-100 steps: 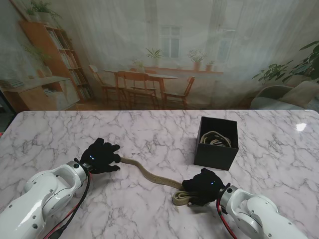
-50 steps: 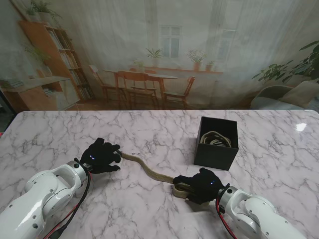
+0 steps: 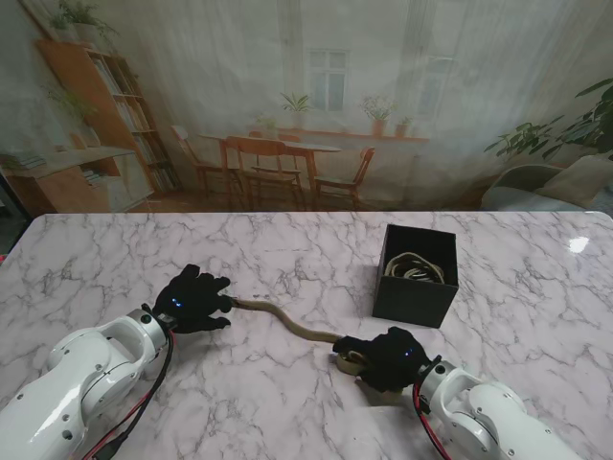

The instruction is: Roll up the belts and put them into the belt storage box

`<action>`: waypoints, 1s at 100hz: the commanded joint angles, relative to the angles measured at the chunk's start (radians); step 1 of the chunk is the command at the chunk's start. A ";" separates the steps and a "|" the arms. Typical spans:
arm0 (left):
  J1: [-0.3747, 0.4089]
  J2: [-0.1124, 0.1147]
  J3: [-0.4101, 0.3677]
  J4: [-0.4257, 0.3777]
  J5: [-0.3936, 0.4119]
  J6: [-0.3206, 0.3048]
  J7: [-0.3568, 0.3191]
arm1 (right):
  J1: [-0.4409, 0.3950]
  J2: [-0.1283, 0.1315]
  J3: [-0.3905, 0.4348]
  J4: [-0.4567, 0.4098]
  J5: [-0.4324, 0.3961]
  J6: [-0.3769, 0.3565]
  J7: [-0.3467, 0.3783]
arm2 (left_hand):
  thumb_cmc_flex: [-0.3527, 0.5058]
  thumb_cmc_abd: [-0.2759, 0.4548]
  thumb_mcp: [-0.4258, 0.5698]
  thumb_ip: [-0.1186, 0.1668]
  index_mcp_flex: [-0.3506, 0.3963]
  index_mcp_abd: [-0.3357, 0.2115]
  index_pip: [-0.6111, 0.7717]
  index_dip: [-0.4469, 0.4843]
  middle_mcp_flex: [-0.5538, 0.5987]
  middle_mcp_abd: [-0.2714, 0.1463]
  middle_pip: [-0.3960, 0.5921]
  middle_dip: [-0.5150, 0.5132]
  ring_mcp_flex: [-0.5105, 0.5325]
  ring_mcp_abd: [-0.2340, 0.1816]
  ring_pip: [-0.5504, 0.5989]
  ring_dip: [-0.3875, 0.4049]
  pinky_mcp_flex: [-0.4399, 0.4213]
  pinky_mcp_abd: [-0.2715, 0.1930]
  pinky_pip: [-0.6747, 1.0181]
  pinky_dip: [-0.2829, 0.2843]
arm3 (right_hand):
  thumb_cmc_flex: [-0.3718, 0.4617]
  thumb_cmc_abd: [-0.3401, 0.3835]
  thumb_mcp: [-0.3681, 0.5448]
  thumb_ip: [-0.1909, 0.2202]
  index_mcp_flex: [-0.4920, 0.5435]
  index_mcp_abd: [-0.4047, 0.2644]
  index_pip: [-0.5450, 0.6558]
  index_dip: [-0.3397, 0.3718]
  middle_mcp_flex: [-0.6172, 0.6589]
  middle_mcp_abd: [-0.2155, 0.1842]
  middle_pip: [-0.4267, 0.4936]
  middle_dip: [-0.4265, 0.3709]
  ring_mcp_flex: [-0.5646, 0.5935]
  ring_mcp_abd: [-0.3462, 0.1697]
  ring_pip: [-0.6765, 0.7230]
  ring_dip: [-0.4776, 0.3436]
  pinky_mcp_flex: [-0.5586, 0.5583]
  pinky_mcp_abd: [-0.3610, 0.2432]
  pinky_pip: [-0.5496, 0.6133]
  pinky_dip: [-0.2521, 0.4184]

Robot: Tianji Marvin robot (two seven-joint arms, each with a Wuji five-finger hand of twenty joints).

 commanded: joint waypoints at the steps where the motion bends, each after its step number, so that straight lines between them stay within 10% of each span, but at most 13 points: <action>1: 0.001 -0.001 0.001 0.002 0.002 0.003 -0.011 | -0.008 -0.002 -0.003 0.016 0.001 -0.003 -0.005 | -0.021 0.038 -0.018 -0.007 0.000 0.022 -0.017 0.003 0.011 0.017 -0.026 0.001 -0.001 0.016 -0.007 0.000 -0.023 0.048 -0.029 0.003 | 0.201 0.115 0.137 0.070 0.048 -0.183 0.020 0.007 0.080 -0.054 0.051 -0.007 0.054 -0.035 0.077 -0.016 0.013 0.070 0.020 -0.022; 16: 0.001 -0.001 0.000 0.002 0.002 0.002 -0.010 | -0.005 -0.002 -0.004 0.021 0.008 -0.015 -0.001 | -0.018 0.037 -0.017 -0.007 0.000 0.021 -0.016 0.003 0.012 0.017 -0.025 0.001 0.000 0.016 -0.007 0.000 -0.023 0.048 -0.029 0.003 | 0.231 0.160 0.083 0.072 0.260 -0.227 -0.061 0.007 0.079 -0.055 0.015 -0.011 0.051 -0.036 0.028 -0.041 -0.025 0.093 0.001 -0.030; 31: 0.003 -0.002 -0.002 0.003 0.003 0.002 -0.006 | -0.002 -0.002 -0.004 0.027 0.011 -0.021 -0.012 | -0.021 0.038 -0.018 -0.007 -0.001 0.021 -0.017 0.003 0.012 0.016 -0.025 0.001 0.000 0.016 -0.007 0.000 -0.022 0.049 -0.029 0.004 | 0.232 0.171 0.063 0.075 0.202 -0.214 -0.111 0.007 0.079 -0.060 -0.013 -0.007 0.052 -0.042 -0.004 -0.036 -0.045 0.094 -0.011 -0.022; 38: 0.003 -0.002 -0.003 0.003 0.003 0.003 -0.004 | -0.013 -0.002 0.003 0.004 0.013 0.003 0.039 | -0.020 0.039 -0.018 -0.007 -0.001 0.022 -0.018 0.002 0.012 0.016 -0.025 0.001 0.000 0.016 -0.007 0.000 -0.023 0.050 -0.029 0.003 | 0.190 0.164 0.091 0.070 -0.024 0.210 -0.048 0.009 0.081 -0.062 -0.065 -0.031 0.052 -0.040 -0.017 -0.039 -0.014 0.076 0.001 -0.019; 43: 0.003 -0.002 -0.003 0.003 0.002 0.003 -0.004 | -0.016 -0.002 0.003 0.001 0.015 0.025 0.048 | -0.020 0.038 -0.018 -0.007 -0.001 0.023 -0.018 0.002 0.012 0.017 -0.025 0.001 0.001 0.016 -0.006 0.001 -0.024 0.049 -0.030 0.003 | 0.179 0.145 0.113 0.071 -0.036 0.270 -0.061 -0.018 0.082 -0.057 -0.068 -0.043 0.053 -0.035 -0.012 -0.037 0.003 0.078 0.011 -0.023; 51: 0.003 -0.002 -0.003 0.003 0.003 0.002 -0.004 | -0.015 -0.005 -0.004 0.006 0.022 0.054 0.040 | -0.020 0.038 -0.018 -0.007 -0.001 0.022 -0.018 0.002 0.013 0.017 -0.025 0.001 0.002 0.015 -0.006 0.001 -0.022 0.051 -0.029 0.003 | 0.184 0.138 0.120 0.073 -0.039 0.240 -0.071 -0.033 0.081 -0.048 -0.072 -0.054 0.051 -0.023 -0.007 -0.038 0.017 0.087 0.016 -0.028; 66: 0.002 -0.002 -0.002 0.004 0.002 0.002 -0.005 | -0.012 -0.008 -0.011 0.019 0.028 0.060 0.014 | -0.021 0.039 -0.019 -0.007 -0.003 0.022 -0.020 0.002 0.014 0.017 -0.025 0.002 0.003 0.016 -0.005 0.001 -0.023 0.051 -0.029 0.004 | 0.249 0.156 0.084 0.074 0.050 -0.193 -0.035 -0.017 0.081 -0.029 -0.065 -0.054 0.050 0.008 0.028 -0.036 0.036 0.124 0.017 -0.050; 87: 0.002 -0.002 -0.002 0.004 0.001 0.001 -0.004 | -0.009 -0.009 -0.004 0.024 0.045 0.034 0.027 | -0.021 0.039 -0.018 -0.007 -0.004 0.024 -0.022 0.001 0.015 0.016 -0.024 0.002 0.003 0.018 -0.006 0.001 -0.023 0.052 -0.029 0.004 | 0.287 0.183 0.041 0.081 0.454 -0.275 0.009 0.055 0.080 -0.029 -0.064 -0.029 0.046 0.004 0.005 -0.053 -0.019 0.159 -0.015 -0.065; 96: 0.002 -0.002 -0.002 0.004 0.001 0.002 -0.004 | -0.015 -0.010 0.003 0.016 0.060 0.031 0.043 | -0.022 0.041 -0.019 -0.007 -0.004 0.024 -0.021 0.001 0.014 0.016 -0.025 0.002 0.003 0.016 -0.006 0.001 -0.023 0.051 -0.029 0.004 | 0.207 0.150 0.096 0.073 0.510 -0.108 -0.024 0.062 0.080 -0.041 -0.095 -0.038 0.046 -0.020 -0.051 -0.061 -0.030 0.138 -0.018 -0.051; 100: 0.002 -0.002 -0.002 0.004 0.001 0.002 -0.003 | -0.017 -0.010 0.006 0.011 0.065 0.026 0.054 | -0.021 0.040 -0.018 -0.007 -0.004 0.024 -0.021 0.001 0.015 0.016 -0.024 0.002 0.003 0.016 -0.006 0.001 -0.023 0.052 -0.029 0.004 | 0.182 0.105 0.109 -0.005 0.527 -0.023 -0.015 -0.025 0.080 -0.048 -0.112 -0.040 0.044 -0.031 -0.081 -0.051 -0.044 0.128 -0.025 -0.041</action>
